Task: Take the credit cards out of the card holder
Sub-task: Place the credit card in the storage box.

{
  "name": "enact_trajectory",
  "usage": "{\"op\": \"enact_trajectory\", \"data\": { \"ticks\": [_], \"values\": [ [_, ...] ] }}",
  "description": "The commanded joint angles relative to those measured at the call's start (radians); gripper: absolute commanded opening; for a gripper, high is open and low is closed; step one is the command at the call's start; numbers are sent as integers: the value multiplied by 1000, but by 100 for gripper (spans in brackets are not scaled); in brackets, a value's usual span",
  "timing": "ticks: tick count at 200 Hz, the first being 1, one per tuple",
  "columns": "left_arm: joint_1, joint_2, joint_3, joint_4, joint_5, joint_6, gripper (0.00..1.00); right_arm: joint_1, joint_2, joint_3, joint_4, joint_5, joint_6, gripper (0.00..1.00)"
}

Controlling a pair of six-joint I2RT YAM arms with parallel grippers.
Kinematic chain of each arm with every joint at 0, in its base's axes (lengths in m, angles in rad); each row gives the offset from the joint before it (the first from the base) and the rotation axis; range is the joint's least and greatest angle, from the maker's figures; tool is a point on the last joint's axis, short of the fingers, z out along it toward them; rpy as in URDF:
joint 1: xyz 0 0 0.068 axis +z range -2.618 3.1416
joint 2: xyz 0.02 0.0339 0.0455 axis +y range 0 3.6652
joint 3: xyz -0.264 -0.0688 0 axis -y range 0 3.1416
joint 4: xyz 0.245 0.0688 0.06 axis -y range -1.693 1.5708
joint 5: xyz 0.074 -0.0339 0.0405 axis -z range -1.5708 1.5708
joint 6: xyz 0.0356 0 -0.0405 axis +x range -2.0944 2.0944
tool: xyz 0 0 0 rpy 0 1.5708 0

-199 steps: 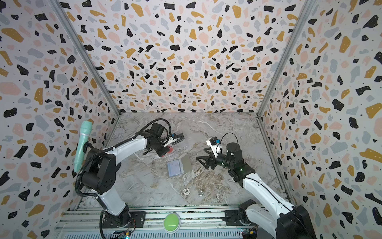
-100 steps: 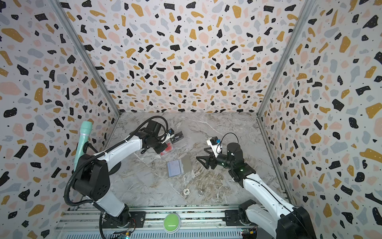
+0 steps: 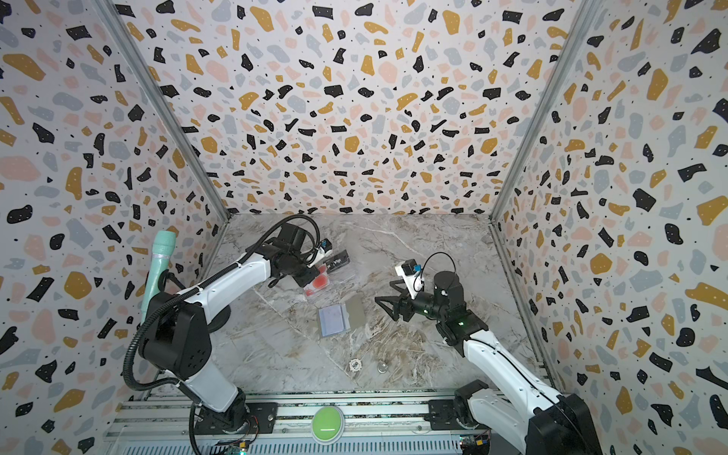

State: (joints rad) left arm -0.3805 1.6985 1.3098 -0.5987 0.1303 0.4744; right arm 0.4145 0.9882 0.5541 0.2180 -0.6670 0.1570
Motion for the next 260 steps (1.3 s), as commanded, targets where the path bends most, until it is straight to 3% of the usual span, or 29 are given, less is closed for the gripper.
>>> {"op": "enact_trajectory", "data": {
  "ticks": [1, 148, 195, 260],
  "values": [
    [6, 32, 34, -55, 57, 33, 0, -7, -4, -4, 28, -17, 9, 80],
    [34, 27, -11, 16, -30, 3, 0, -22, -5, -8, 38, -29, 15, 80],
    [43, 15, -6, 2, 36, 11, 0, -23, -7, -10, 37, -31, 16, 80],
    [48, 30, 0, 2, 21, 6, 0, -25, -9, -11, 38, -32, 16, 80]
  ]
}}
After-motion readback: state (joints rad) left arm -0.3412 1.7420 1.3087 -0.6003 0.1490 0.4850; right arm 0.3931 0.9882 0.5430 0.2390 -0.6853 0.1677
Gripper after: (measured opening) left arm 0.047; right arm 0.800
